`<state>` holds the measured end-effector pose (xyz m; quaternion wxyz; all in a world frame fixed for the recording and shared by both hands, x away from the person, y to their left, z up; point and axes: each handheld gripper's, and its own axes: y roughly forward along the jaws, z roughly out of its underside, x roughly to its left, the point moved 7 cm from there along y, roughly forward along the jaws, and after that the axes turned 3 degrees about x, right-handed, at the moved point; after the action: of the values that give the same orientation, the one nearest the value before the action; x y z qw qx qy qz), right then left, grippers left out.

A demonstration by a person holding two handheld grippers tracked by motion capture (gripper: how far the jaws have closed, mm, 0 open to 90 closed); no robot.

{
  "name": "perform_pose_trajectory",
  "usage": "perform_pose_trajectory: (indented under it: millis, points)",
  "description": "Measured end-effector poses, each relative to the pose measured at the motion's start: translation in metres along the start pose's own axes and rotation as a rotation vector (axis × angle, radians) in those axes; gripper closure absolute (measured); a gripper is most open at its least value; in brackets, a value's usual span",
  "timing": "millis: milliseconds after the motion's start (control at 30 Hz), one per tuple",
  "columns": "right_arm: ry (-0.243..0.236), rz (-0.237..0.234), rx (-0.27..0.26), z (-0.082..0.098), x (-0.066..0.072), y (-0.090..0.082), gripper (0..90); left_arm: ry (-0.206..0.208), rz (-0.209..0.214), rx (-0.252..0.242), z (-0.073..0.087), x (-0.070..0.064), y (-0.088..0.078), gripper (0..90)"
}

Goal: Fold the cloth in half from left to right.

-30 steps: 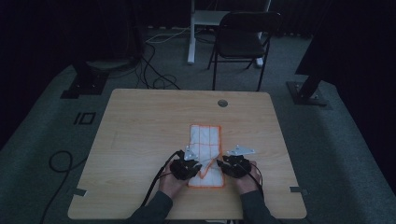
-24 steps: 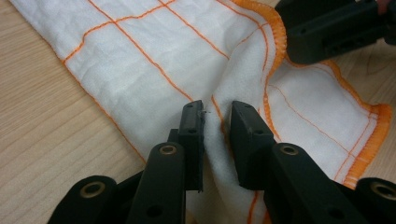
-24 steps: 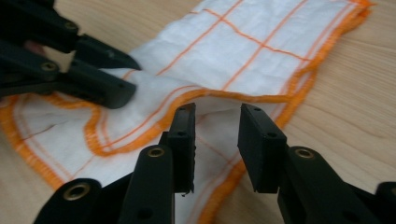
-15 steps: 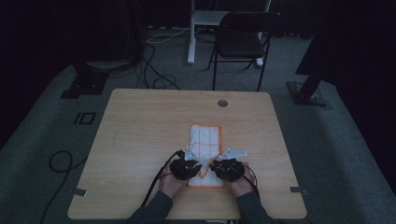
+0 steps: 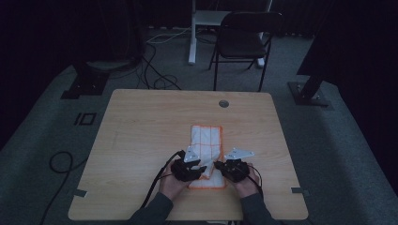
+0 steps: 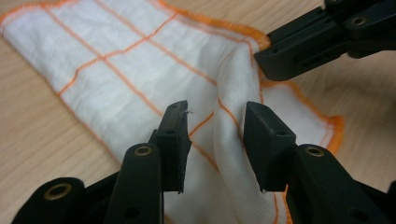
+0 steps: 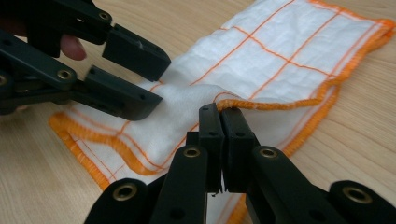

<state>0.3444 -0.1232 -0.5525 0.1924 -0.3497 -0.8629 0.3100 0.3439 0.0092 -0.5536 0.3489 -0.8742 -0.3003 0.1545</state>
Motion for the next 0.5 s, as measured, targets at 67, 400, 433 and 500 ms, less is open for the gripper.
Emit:
perform_pose_trajectory:
  millis: [67, 400, 433, 500]
  points:
    - [0.002, 0.0, -0.005, 0.001, 0.0, -0.003, 88.3, 0.002, -0.004, 0.005, 0.0, -0.001, 0.003, 61.2]
    - [0.001, -0.002, -0.027, 0.001, 0.002, -0.014, 87.6, 0.013, -0.05, 0.048, 0.001, -0.002, 0.017, 63.3]
    - [0.001, -0.003, -0.036, 0.0, 0.002, -0.016, 87.3, 0.017, -0.052, 0.057, 0.002, -0.002, 0.019, 63.4]
    - [0.01, -0.02, -0.056, -0.002, 0.002, -0.019, 86.8, 0.028, -0.057, 0.073, 0.003, -0.003, 0.022, 63.4]
